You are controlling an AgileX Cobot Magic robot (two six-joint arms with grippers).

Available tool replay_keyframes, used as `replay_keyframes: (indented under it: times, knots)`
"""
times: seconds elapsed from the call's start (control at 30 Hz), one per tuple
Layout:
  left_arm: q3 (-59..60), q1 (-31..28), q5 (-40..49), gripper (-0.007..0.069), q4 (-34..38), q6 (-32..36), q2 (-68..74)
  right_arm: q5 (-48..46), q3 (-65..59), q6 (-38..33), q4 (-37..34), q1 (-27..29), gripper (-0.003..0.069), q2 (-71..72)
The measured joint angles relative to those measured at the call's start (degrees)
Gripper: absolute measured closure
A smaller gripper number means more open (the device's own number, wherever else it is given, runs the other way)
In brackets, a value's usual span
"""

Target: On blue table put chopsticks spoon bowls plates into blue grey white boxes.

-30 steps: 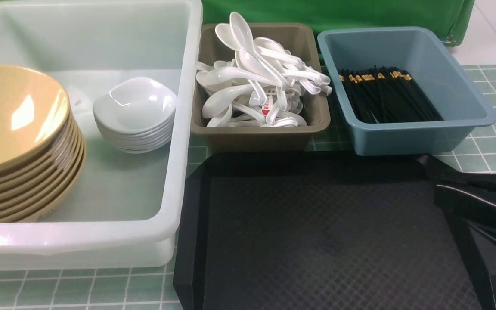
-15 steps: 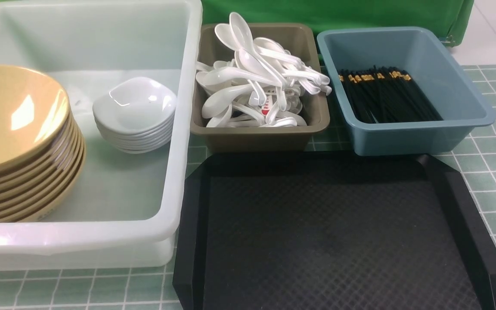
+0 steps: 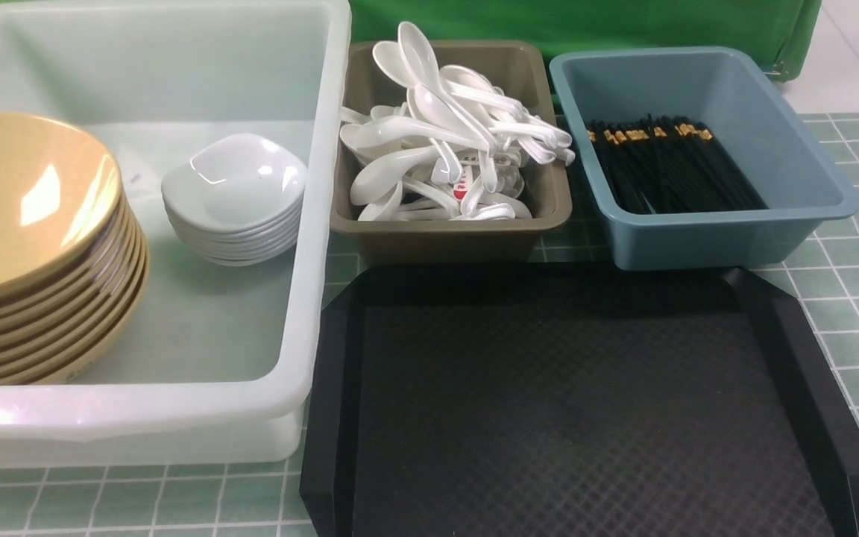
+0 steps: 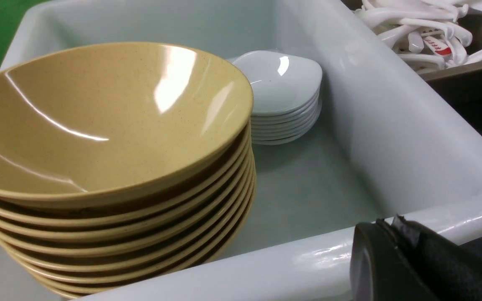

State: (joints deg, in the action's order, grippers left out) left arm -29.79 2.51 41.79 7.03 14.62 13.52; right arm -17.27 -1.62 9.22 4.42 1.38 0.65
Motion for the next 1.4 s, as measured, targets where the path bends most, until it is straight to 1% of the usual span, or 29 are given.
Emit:
replay_keyframes:
  times: [0.87, 0.93, 1.0, 1.03, 1.07, 1.1, 1.17, 1.27, 1.4]
  knots:
    - [0.7, 0.0, -0.6, 0.0636, 0.0, 0.0, -0.1, -0.2, 0.0, 0.0, 0.1, 0.0, 0.0592, 0.0]
    - [2.5, 0.0, -2.8, 0.0636, -0.2, 0.0, -0.9, -0.2, 0.0, 0.0, 0.1, 0.0, 0.0590, 0.0]
    - [7.1, 0.0, -11.2, 0.0636, -0.2, -0.4, -3.6, -0.2, 0.0, 0.0, 0.1, 0.0, 0.0589, 0.0]
    - [7.6, 0.0, -13.1, 0.0636, -0.2, -0.6, -3.8, -0.2, 0.0, 0.0, 0.1, 0.0, 0.0588, 0.0]
    - [13.9, -0.1, -23.5, 0.0636, -1.1, -2.1, -6.9, -0.2, 0.0, 0.0, 0.1, 0.0, 0.0586, 0.0]
    - [18.6, -0.5, -28.9, 0.0636, -2.0, -3.3, -9.3, -0.2, 0.0, 0.0, 0.1, 0.0, 0.0585, 0.0]
    - [23.8, -1.6, -34.0, 0.0636, -3.0, -5.9, -12.3, -0.2, 0.0, 0.0, 0.1, 0.0, 0.0582, 0.0]
    - [28.6, -3.7, -34.5, 0.0636, -3.3, -9.4, -14.0, -0.2, 0.0, 0.0, 0.1, 0.0, 0.0580, 0.0]
    - [31.0, -4.8, -31.6, 0.0636, -3.9, -12.0, -14.1, -0.2, 0.0, 0.0, 0.1, 0.0, 0.0578, 0.0]
